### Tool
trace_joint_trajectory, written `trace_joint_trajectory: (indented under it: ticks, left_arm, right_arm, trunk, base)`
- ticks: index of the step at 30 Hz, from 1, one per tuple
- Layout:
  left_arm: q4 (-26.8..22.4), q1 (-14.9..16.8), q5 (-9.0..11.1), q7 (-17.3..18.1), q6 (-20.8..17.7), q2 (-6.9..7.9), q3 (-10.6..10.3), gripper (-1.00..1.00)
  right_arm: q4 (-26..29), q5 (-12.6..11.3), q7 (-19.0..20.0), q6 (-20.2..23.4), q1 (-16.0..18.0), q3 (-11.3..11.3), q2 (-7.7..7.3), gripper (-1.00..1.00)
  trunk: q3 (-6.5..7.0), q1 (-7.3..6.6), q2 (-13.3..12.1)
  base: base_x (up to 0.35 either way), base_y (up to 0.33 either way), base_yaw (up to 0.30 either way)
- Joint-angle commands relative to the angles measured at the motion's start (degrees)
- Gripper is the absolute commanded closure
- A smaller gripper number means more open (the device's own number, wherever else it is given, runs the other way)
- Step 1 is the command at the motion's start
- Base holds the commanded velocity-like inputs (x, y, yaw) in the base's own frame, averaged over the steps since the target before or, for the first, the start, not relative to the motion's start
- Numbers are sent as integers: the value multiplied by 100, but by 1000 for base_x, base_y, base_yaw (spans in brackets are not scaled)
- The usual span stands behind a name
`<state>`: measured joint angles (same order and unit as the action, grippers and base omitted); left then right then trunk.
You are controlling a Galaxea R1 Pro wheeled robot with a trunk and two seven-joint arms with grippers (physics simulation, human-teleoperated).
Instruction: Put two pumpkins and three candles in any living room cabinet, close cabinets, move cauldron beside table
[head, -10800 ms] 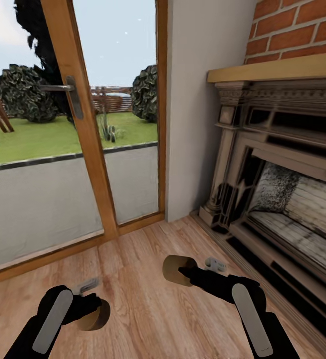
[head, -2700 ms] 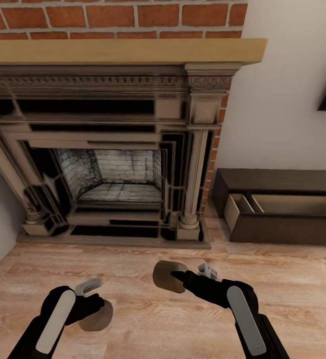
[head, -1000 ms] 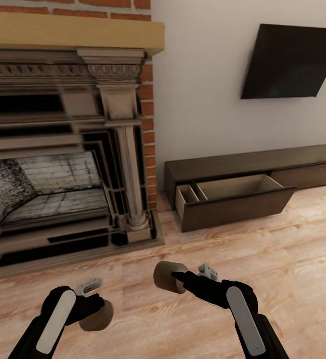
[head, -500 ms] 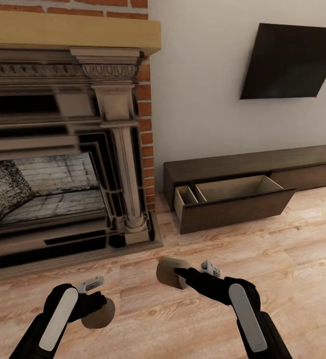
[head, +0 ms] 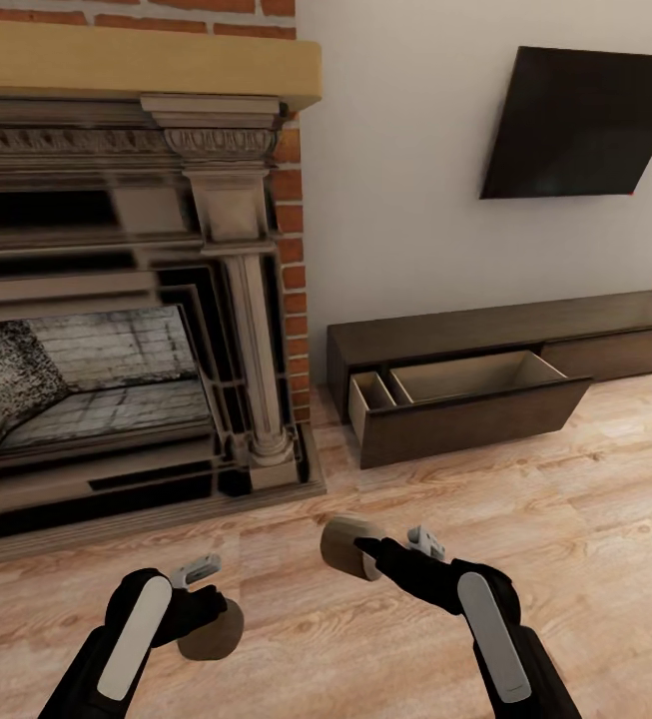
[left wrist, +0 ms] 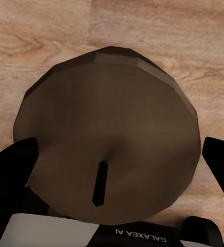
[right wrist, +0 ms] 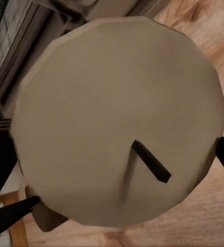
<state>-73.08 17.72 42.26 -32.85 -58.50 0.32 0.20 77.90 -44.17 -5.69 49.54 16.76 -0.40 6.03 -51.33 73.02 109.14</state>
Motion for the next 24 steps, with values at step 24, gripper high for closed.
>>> trace_joint_trajectory:
  ticks: [24]
  left_arm:
    - [-4, 3, 63, -13, -4, 8, -28, 100]
  right_arm:
    - [-1111, -92, -58, -384, 3, -21, 3, 100]
  trunk:
    - [-5, -1, 2]
  base:
    - [8, 56, -26]
